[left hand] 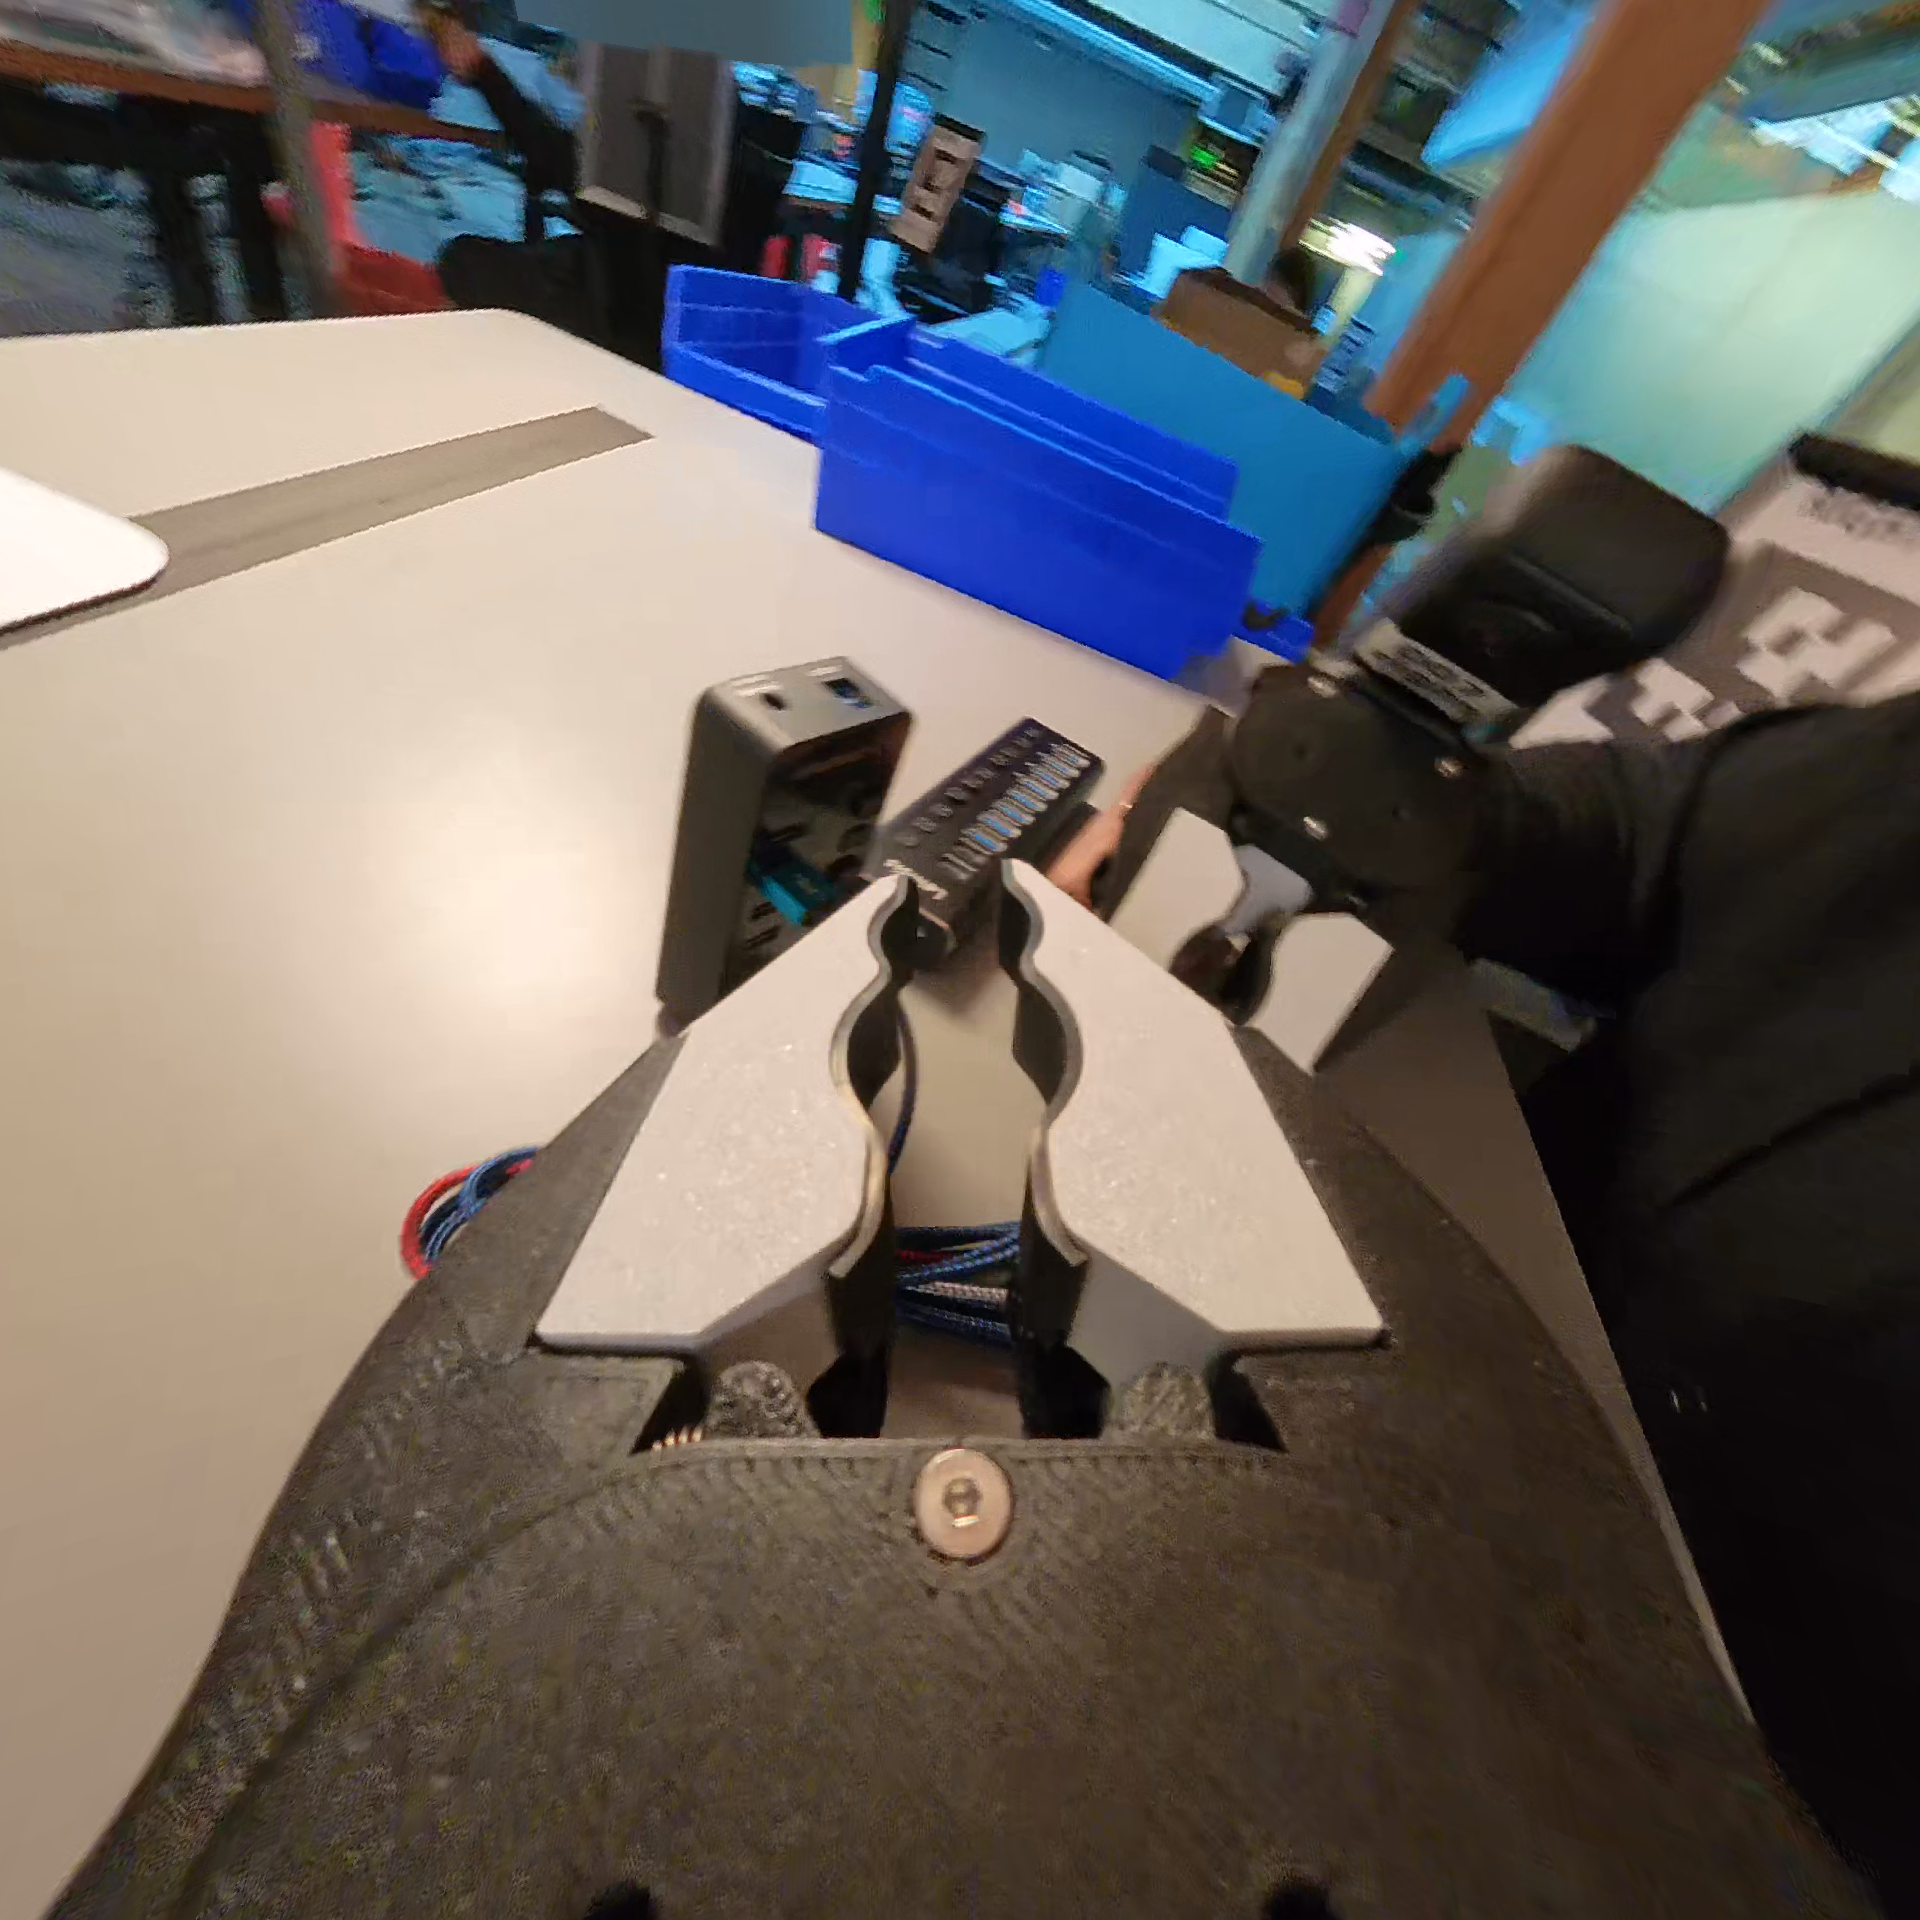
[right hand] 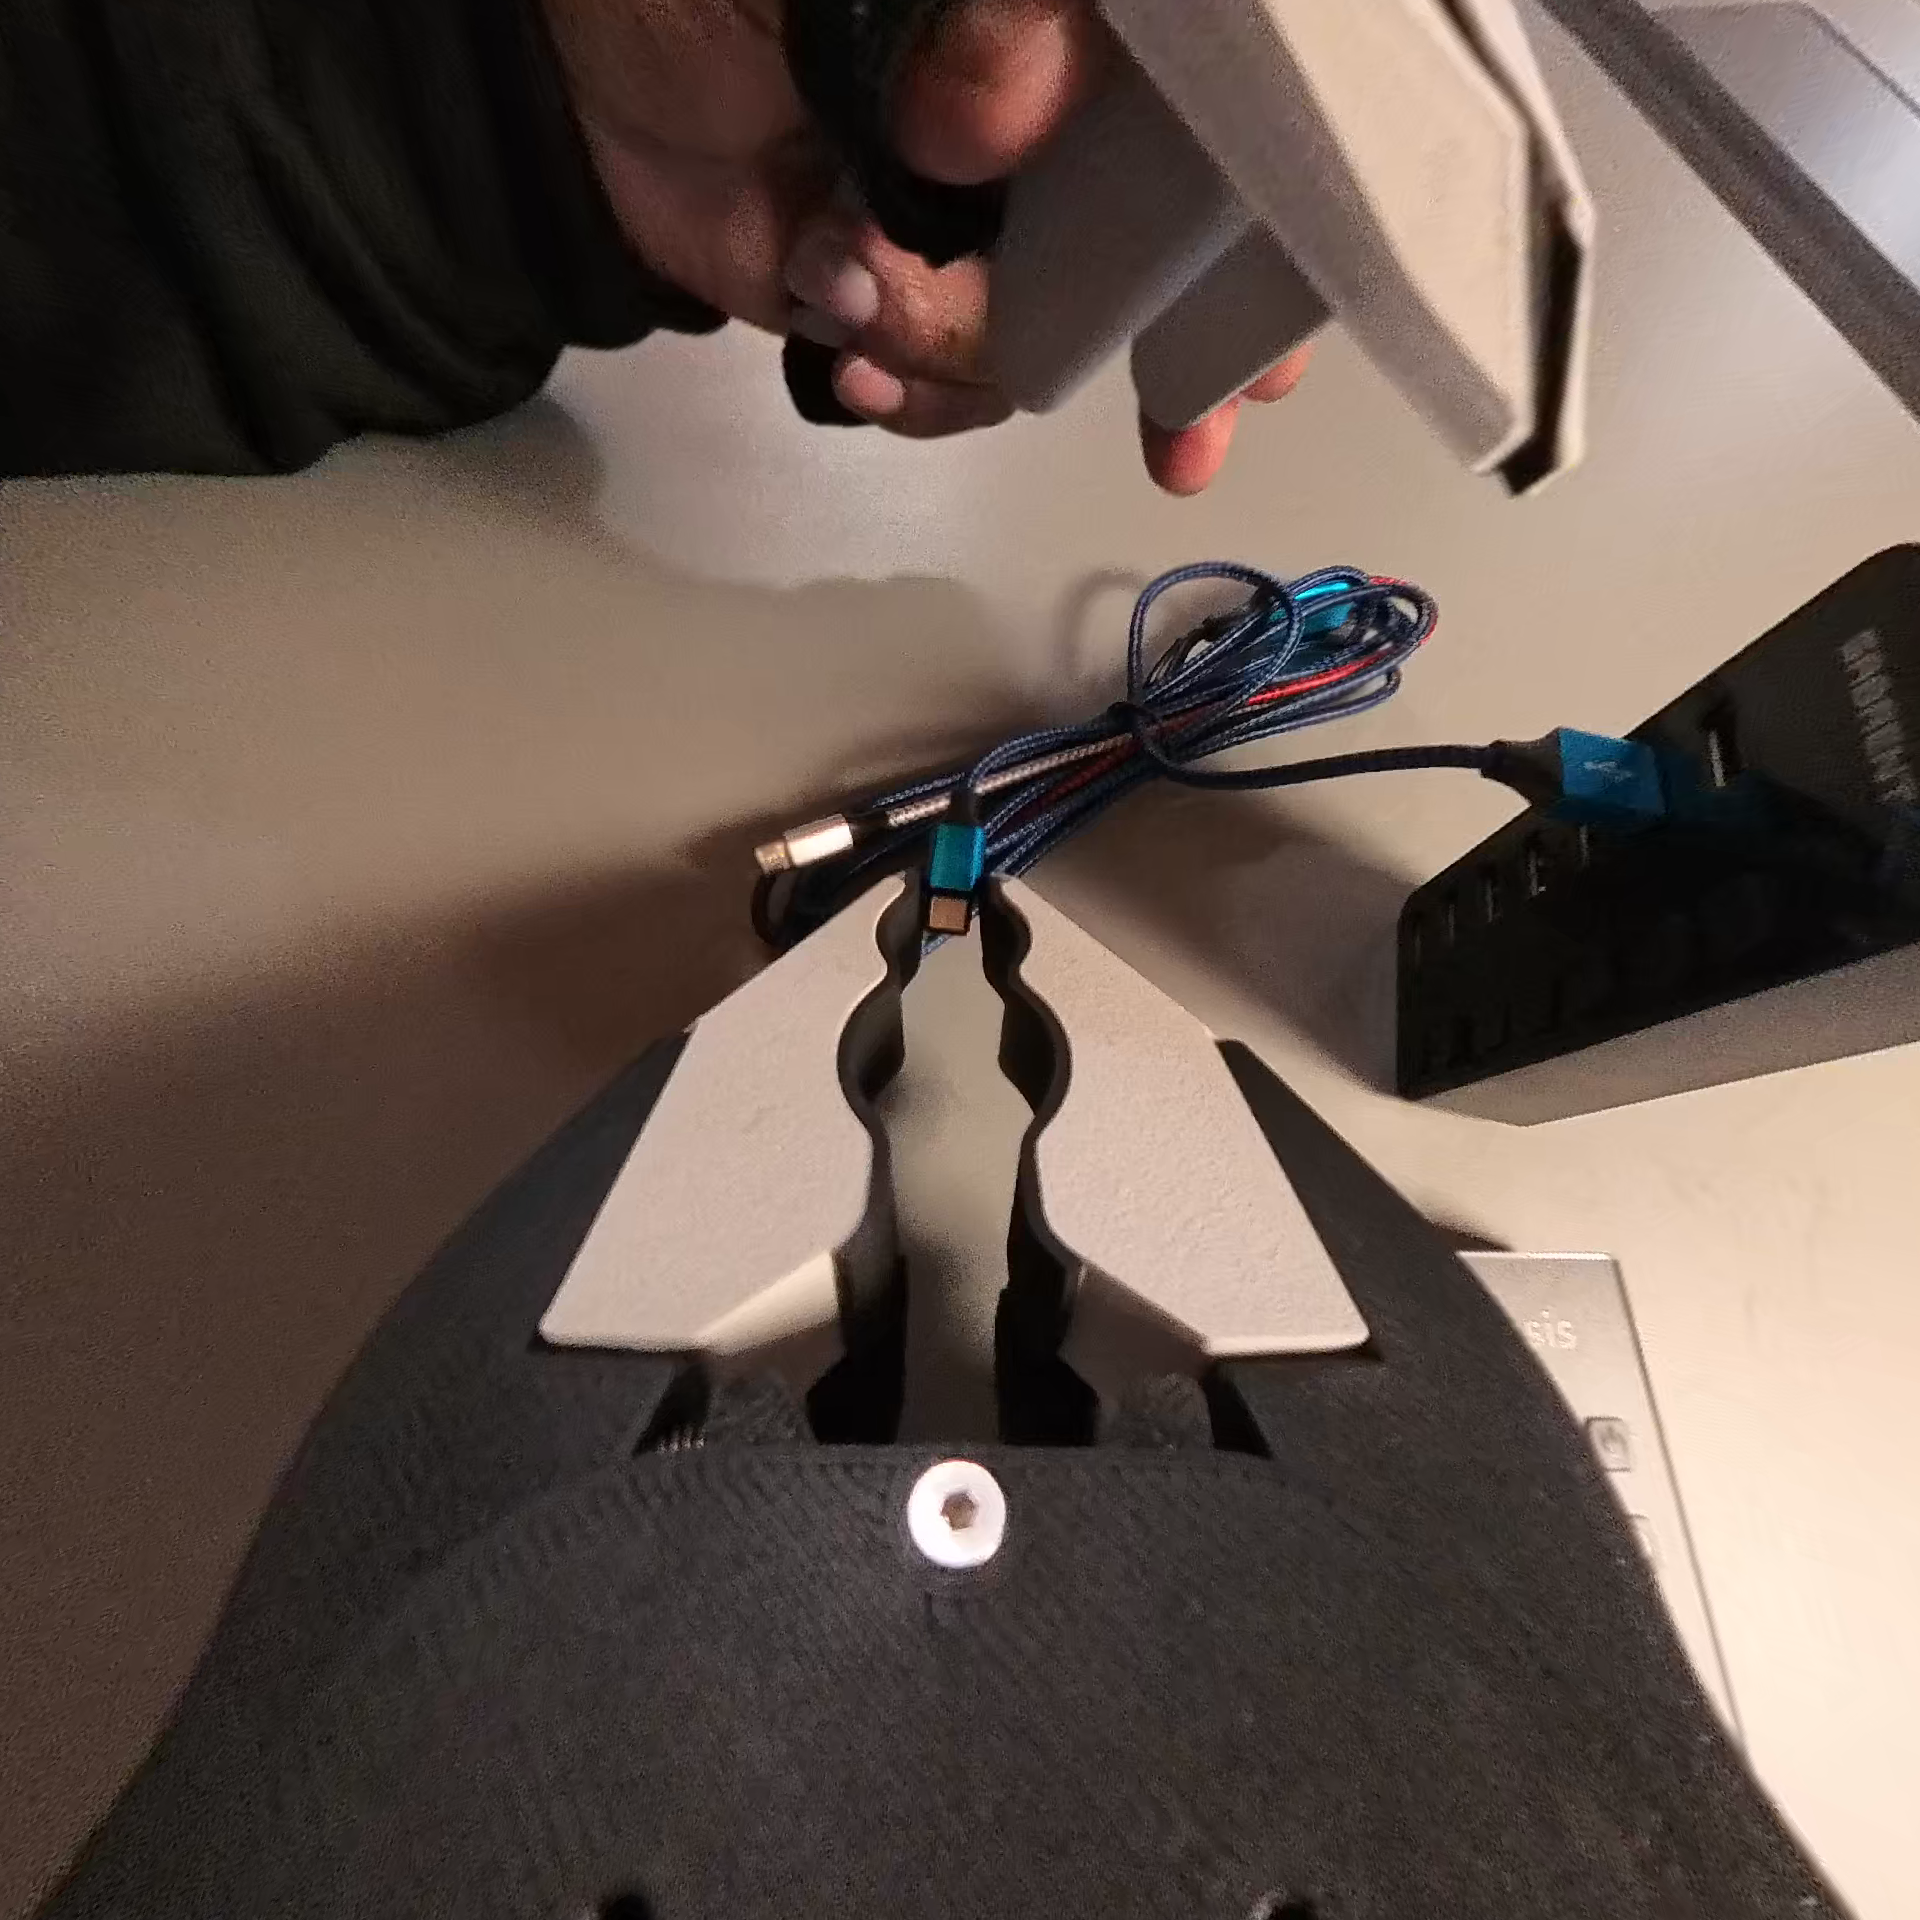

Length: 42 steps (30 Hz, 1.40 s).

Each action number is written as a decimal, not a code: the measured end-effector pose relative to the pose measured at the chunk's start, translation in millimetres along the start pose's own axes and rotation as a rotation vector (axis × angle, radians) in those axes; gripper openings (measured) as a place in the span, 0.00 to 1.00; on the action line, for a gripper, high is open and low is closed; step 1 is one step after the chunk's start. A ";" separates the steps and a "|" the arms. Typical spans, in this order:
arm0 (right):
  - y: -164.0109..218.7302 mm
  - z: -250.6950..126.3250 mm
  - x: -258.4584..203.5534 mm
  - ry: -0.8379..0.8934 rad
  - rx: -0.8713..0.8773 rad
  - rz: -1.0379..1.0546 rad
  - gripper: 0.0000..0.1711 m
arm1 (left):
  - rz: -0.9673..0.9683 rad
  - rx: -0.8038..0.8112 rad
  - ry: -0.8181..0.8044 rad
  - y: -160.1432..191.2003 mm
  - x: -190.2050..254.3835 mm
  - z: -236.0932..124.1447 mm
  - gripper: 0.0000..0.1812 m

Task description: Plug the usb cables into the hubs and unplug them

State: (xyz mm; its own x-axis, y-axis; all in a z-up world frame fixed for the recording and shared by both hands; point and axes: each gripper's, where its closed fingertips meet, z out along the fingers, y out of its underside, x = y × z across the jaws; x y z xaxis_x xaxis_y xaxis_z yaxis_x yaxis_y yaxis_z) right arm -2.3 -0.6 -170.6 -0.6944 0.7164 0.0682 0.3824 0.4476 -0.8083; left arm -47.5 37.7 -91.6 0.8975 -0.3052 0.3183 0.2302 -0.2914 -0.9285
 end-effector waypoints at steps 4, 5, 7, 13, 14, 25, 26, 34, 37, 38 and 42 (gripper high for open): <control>-0.6 -11.3 -1.5 -0.043 0.046 -0.047 0.06 | 0.135 -0.028 0.126 3.7 30.1 2.3 0.11; -1.4 -14.4 -2.3 -0.057 0.060 -0.059 0.06 | 0.165 -0.039 0.146 6.6 36.0 4.3 0.12; -4.2 -21.2 -4.8 -0.092 0.096 -0.075 0.06 | 0.221 -0.065 0.179 14.1 46.3 9.5 0.16; -9.8 -35.5 -7.3 -0.157 0.186 -0.090 0.06 | 0.353 -0.160 0.185 40.7 56.0 24.8 0.20; -10.2 -36.3 -6.9 -0.160 0.192 -0.088 0.06 | 0.358 -0.173 0.181 44.1 55.2 26.5 0.20; -17.2 -43.7 -0.2 -0.186 0.256 -0.020 0.06 | 0.432 -0.173 0.198 47.1 61.6 24.8 0.20; -18.7 -45.1 0.2 -0.190 0.269 -0.015 0.06 | 0.429 -0.183 0.201 49.1 61.5 25.3 0.20; -28.1 -52.5 1.5 -0.200 0.343 -0.002 0.06 | 0.411 -0.211 0.215 59.4 61.3 31.1 0.17; -29.0 -53.8 1.9 -0.203 0.356 -0.001 0.06 | 0.388 -0.176 0.216 56.0 61.3 33.5 0.12; -29.2 -54.4 2.8 -0.201 0.359 -0.001 0.06 | 0.378 -0.167 0.219 55.3 61.2 34.0 0.12; -27.1 -55.7 6.0 -0.194 0.358 -0.001 0.06 | 0.350 -0.170 0.222 56.9 59.1 35.4 0.09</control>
State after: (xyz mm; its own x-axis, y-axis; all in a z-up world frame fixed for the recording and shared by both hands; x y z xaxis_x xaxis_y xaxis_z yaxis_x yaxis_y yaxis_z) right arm 17.1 21.3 -115.7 -0.8098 0.5866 -0.0151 0.1693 0.2089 -0.9632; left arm 32.0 35.2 -132.4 0.8038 -0.5935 0.0412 -0.1548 -0.2755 -0.9488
